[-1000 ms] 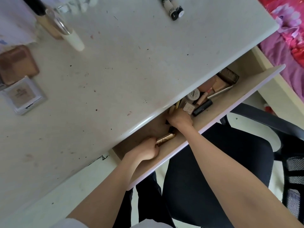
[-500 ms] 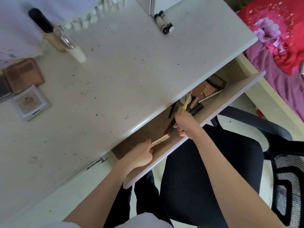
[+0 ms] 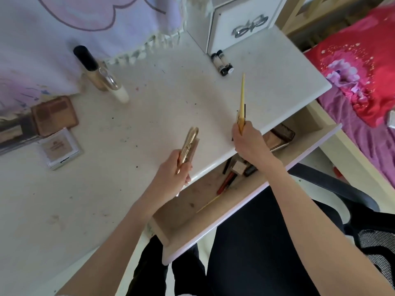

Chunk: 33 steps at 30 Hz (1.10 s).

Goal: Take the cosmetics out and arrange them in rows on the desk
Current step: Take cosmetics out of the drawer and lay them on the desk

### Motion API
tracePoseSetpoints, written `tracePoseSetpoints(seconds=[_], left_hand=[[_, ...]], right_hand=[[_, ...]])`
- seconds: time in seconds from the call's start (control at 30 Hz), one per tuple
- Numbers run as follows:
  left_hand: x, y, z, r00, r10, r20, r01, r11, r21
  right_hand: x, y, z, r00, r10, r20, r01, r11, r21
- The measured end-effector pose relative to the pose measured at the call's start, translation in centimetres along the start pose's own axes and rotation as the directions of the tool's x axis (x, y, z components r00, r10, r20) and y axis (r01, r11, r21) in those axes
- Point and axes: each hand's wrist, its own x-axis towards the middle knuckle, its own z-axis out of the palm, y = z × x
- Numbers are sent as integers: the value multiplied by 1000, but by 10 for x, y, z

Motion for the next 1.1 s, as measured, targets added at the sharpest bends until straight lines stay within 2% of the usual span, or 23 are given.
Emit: tracePoseSetpoints(seconds=[0.1, 0.17, 0.27, 0.43, 0.57, 0.67, 0.87, 1.1], left_hand=[[19, 5, -5, 979, 42, -202, -55, 997, -62], [33, 8, -9, 960, 37, -276, -58, 996, -68], [48, 11, -15, 958, 30, -286, -62, 993, -105], [60, 15, -24, 970, -13, -241, -50, 965, -256], [63, 16, -29, 976, -49, -213, -16, 955, -295], [66, 15, -28, 973, -91, -214, 24, 954, -298], [89, 40, -10, 931, -55, -362, 96, 991, 97], [130, 70, 9, 937, -91, -337, 113, 993, 46]], right_hand=[[36, -19, -1, 1000, -6, 2, 6, 982, -189], [55, -31, 2, 997, -55, -45, 37, 940, -340], [82, -46, 9, 981, -145, -126, 56, 842, -536], [110, -61, 17, 961, -237, -144, 78, 730, -679], [114, -65, 21, 940, -297, -168, 106, 720, -686], [112, -61, 22, 929, -314, -195, 126, 765, -632], [106, -45, 21, 895, -375, -241, 222, 844, -489], [113, -32, 11, 868, -450, -212, 345, 851, -395]])
